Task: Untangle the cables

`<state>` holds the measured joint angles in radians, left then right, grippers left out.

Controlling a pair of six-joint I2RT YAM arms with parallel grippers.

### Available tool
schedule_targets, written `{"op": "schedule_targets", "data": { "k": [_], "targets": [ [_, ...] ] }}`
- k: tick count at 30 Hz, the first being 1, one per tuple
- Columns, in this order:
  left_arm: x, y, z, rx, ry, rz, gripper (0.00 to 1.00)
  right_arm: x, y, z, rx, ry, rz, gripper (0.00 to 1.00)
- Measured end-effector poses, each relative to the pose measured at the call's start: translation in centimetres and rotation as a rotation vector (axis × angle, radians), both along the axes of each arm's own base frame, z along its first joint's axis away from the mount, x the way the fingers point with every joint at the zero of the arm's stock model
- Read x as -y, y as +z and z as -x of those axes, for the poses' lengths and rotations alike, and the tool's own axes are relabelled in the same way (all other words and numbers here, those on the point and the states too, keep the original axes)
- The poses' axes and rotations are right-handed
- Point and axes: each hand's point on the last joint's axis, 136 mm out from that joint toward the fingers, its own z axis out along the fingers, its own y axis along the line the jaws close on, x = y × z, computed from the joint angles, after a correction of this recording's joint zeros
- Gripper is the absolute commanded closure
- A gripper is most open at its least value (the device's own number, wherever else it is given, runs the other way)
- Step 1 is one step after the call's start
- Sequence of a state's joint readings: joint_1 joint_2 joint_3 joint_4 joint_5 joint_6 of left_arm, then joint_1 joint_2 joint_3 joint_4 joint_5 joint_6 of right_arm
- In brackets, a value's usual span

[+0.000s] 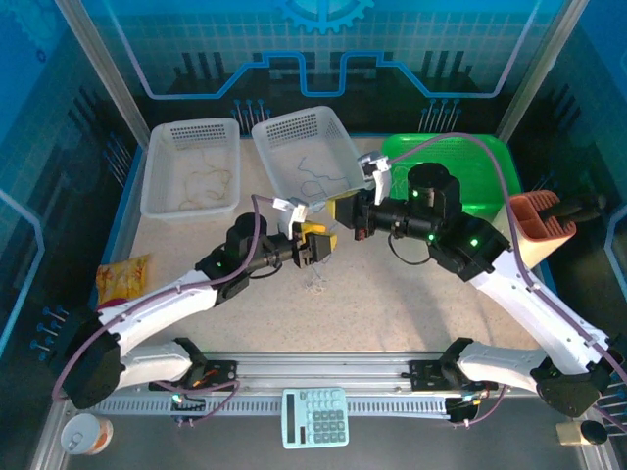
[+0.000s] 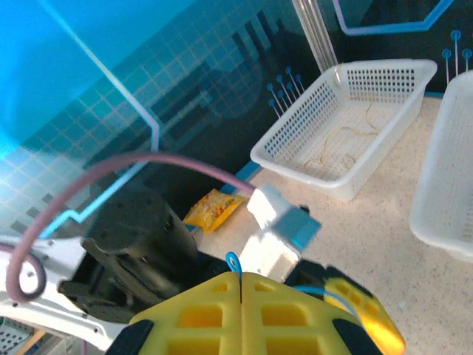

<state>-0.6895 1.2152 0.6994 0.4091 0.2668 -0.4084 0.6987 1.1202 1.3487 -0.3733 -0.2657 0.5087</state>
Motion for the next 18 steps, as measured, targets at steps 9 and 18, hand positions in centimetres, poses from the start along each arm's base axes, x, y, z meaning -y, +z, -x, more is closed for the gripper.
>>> {"op": "schedule_targets", "data": {
  "k": [9,18],
  "targets": [
    [-0.2,-3.9,0.0,-0.071,0.018,-0.013,0.9,1.4,5.2,-1.7,0.054,-0.037,-0.11,1.0],
    [-0.4,-2.5,-0.5,-0.034,0.049,0.022,1.0,2.8,7.3,-2.5,0.088,-0.074,-0.153,1.0]
  ]
}}
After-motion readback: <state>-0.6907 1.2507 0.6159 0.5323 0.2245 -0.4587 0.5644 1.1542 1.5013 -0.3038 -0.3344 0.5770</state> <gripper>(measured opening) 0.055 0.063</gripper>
